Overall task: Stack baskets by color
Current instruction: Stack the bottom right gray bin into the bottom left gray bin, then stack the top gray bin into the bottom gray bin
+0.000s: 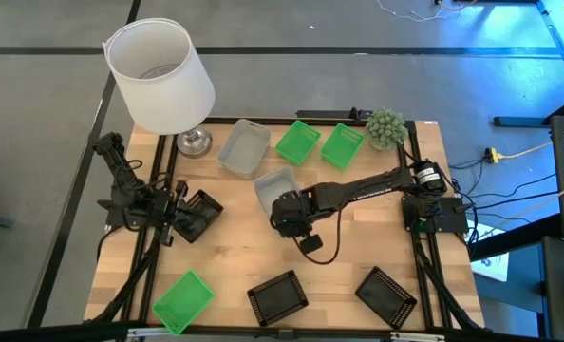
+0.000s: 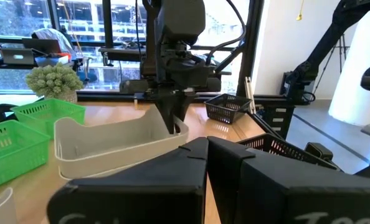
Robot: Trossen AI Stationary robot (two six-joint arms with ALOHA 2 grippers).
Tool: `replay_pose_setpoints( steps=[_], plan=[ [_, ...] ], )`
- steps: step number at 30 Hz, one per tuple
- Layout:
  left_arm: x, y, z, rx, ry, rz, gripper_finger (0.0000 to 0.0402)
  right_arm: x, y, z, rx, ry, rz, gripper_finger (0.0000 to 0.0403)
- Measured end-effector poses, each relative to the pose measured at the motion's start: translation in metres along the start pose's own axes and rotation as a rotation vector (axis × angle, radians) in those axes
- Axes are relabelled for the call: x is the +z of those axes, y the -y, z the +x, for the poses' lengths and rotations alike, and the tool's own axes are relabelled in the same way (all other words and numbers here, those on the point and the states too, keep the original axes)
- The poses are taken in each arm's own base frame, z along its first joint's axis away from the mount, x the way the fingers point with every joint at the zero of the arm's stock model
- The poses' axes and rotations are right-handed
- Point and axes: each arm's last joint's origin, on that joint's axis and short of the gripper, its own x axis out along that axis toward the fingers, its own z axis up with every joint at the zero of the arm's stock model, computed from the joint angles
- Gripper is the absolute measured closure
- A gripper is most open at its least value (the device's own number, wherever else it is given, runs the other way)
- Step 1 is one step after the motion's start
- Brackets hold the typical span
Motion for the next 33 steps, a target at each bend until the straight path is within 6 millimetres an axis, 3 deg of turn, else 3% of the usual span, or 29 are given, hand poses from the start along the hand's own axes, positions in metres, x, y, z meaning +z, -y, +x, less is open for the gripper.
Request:
replay_pose_setpoints(
  steps=[9, 19, 33],
  plan=[
    [0.0, 0.0, 0.0, 0.001, 0.0, 0.0, 0.0401, 0.011, -0.005, -0.014, -0.006, 0.021, -0.021, 0.0278],
    [0.001, -0.001, 0.0, 0.015, 0.001, -0.001, 0.0401, 0.035, 0.004, -0.045, -0.14, 0.144, 0.083, 0.0275],
    [0.073, -0.016, -0.012, 0.094, -0.098, 0.004, 0.0401, 0.056, 0.031, -0.057, -0.242, 0.43, 0.224, 0.0275]
  ],
)
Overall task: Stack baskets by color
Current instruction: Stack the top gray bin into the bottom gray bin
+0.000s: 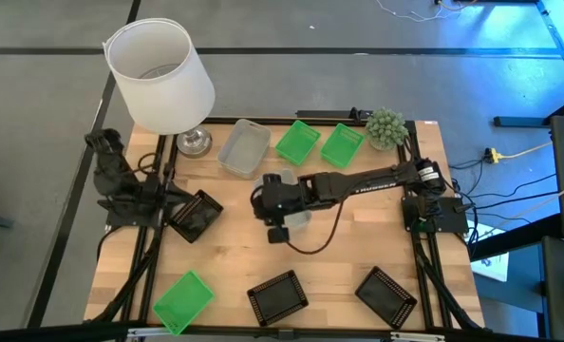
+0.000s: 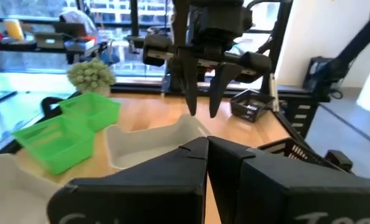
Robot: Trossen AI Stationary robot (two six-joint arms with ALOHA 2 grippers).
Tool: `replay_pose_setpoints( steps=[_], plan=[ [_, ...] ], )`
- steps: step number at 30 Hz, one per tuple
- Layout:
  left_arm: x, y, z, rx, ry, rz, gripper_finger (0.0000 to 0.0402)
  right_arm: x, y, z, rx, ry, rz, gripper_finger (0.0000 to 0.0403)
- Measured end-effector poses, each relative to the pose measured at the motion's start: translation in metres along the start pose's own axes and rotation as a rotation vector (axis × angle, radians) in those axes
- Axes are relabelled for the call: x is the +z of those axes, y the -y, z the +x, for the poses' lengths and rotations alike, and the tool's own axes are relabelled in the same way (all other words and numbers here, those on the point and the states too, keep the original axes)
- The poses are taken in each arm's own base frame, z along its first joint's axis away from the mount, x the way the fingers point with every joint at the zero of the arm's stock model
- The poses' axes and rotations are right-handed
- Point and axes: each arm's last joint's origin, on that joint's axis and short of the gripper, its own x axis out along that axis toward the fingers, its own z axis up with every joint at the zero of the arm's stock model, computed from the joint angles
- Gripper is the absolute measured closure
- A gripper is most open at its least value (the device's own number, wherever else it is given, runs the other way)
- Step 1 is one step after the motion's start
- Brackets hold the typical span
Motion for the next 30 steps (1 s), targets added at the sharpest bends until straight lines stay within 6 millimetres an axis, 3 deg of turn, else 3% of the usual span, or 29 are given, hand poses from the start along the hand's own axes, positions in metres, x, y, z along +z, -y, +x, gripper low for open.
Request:
replay_pose_setpoints(
  steps=[10, 15, 19, 27, 30],
  plan=[
    [0.038, -0.008, -0.007, 0.106, -0.077, 0.054, 0.0401, -0.001, 0.067, 0.004, -0.125, 0.064, 0.102, 0.0276],
    [0.049, -0.004, -0.006, 0.079, -0.083, 0.057, 0.0401, -0.008, 0.084, 0.004, -0.146, 0.023, 0.081, 0.0276],
    [0.053, -0.003, -0.006, 0.04, -0.07, 0.028, 0.0401, -0.007, 0.079, 0.004, -0.124, 0.021, 0.017, 0.0276],
    [0.053, -0.002, -0.006, -0.006, -0.072, 0.032, 0.0401, -0.001, 0.047, 0.003, -0.072, 0.032, -0.053, 0.0276],
    [0.056, -0.001, -0.006, -0.006, -0.05, -0.039, 0.0398, 0.002, 0.035, 0.002, -0.053, 0.043, -0.071, 0.0276]
  ],
)
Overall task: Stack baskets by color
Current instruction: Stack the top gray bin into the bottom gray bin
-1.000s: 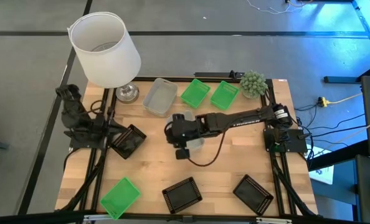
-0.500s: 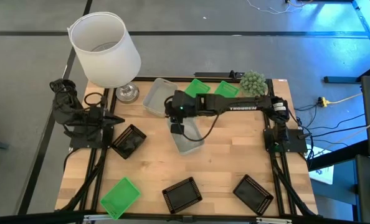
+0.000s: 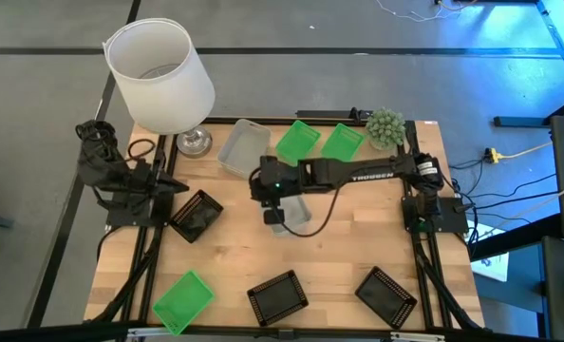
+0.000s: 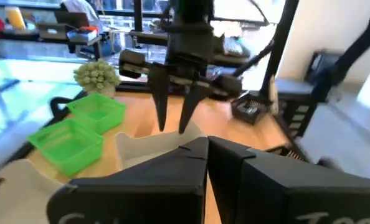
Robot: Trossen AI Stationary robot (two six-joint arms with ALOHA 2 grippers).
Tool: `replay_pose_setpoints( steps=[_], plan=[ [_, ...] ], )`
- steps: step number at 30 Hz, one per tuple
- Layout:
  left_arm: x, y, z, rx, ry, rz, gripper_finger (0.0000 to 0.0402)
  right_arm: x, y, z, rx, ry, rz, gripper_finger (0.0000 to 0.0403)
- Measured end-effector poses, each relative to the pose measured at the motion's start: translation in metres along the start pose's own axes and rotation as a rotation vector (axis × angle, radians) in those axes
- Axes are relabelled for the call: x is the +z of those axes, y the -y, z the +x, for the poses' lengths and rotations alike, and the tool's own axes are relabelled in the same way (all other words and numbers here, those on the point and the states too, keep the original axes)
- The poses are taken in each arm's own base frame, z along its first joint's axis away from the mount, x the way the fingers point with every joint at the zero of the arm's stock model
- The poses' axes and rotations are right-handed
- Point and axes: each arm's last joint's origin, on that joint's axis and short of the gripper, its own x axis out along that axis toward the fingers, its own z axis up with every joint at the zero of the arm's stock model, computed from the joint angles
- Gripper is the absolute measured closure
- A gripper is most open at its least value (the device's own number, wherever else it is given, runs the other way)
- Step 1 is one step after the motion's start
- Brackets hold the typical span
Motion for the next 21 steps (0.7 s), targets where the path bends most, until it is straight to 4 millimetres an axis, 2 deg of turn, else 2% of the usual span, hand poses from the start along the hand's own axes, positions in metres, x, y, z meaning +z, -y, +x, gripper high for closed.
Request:
replay_pose_setpoints(
  steps=[5, 12, 16, 21],
  plan=[
    [0.003, 0.001, 0.0, -0.033, -0.001, -0.017, 0.0363, 0.015, -0.018, -0.011, 0.023, 0.048, -0.021, 0.0276],
    [0.002, 0.001, 0.0, -0.02, -0.002, 0.06, 0.03, 0.039, -0.035, -0.038, -0.079, 0.061, 0.011, 0.0276],
    [0.006, -0.001, 0.0, 0.063, 0.029, 0.063, 0.029, 0.055, -0.042, -0.06, -0.066, 0.088, 0.062, 0.0276],
    [0.022, -0.004, -0.003, 0.171, 0.047, 0.178, 0.0289, 0.07, -0.044, -0.085, -0.046, 0.108, 0.08, 0.0276]
  ],
)
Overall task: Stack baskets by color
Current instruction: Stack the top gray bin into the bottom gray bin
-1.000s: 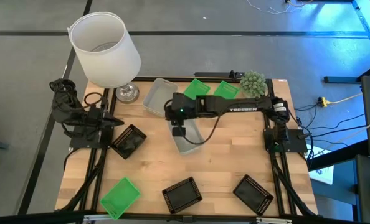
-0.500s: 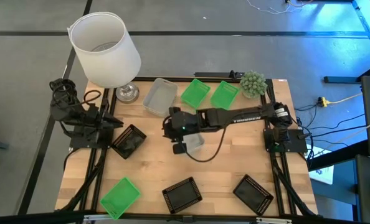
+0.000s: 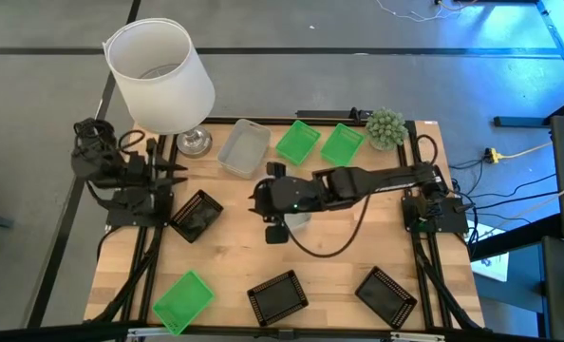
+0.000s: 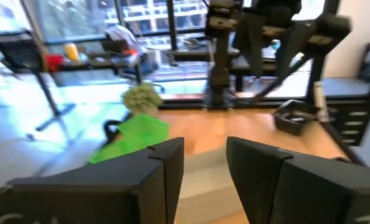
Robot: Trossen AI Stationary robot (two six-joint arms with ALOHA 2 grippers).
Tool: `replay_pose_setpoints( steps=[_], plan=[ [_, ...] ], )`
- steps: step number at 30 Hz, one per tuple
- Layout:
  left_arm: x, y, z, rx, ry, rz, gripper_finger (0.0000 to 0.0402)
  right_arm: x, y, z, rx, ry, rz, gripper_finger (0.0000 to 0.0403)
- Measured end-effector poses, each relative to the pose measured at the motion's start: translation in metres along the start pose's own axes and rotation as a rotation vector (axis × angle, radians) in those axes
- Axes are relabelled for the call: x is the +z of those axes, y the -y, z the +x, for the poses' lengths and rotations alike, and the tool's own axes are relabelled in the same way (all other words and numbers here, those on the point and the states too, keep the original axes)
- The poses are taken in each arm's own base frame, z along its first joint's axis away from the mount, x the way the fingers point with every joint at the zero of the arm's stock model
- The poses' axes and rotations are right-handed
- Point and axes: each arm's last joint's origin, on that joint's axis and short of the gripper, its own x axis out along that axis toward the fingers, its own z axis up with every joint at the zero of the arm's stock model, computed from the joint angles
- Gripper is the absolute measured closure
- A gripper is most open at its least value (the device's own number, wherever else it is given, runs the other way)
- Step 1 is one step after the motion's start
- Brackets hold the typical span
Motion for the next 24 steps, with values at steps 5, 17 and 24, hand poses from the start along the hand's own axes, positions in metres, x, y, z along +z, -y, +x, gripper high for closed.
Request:
replay_pose_setpoints(
  steps=[5, 17, 24],
  plan=[
    [0.023, -0.001, 0.0, 0.032, 0.008, 0.092, 0.029, 0.016, -0.002, -0.023, 0.019, 0.046, 0.0, 0.0276],
    [0.066, 0.018, 0.015, 0.14, -0.067, 0.376, 0.0291, 0.036, -0.005, -0.072, -0.003, 0.156, 0.035, 0.0276],
    [0.06, 0.021, 0.026, 0.123, -0.166, 0.36, 0.0291, 0.034, -0.014, -0.084, -0.183, 0.132, 0.022, 0.0276]
  ],
)
